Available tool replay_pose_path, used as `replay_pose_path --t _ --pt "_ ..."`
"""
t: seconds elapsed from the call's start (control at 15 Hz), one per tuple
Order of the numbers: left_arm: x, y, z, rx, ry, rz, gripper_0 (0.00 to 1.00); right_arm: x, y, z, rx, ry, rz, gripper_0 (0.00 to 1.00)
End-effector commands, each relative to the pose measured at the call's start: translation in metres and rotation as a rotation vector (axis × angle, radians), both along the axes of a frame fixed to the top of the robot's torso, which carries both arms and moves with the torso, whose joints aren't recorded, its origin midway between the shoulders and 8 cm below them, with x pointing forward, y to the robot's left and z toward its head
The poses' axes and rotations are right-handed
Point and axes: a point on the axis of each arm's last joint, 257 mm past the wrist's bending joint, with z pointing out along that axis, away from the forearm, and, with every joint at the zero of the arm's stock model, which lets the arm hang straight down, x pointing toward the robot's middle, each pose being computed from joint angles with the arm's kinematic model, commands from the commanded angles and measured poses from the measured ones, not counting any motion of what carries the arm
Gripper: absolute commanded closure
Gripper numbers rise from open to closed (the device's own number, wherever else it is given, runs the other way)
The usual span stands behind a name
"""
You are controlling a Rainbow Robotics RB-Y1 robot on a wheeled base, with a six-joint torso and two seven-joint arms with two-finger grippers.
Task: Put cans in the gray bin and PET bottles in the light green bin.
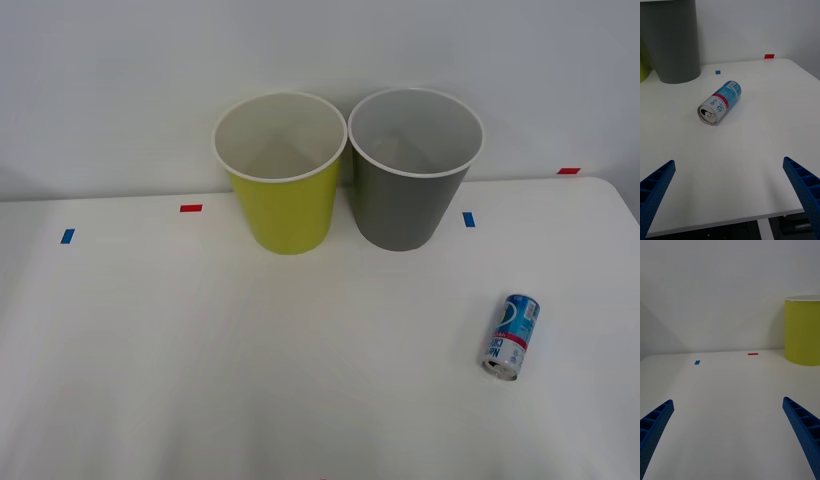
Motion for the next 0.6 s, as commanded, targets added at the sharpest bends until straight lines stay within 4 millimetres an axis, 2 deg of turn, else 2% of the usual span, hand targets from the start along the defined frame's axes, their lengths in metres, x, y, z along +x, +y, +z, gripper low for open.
replay_pose_path --t 0.07,0.6 --pt "0.0000 0.0000 0.0000 0.000 0.000 0.000 0.00 0.0000 0.0000 0.0000 0.000 0.000 0.000 0.00" --pt "0.0000 0.0000 0.0000 0.000 0.000 0.000 0.00 0.0000 0.0000 0.0000 0.000 0.000 0.000 0.00"
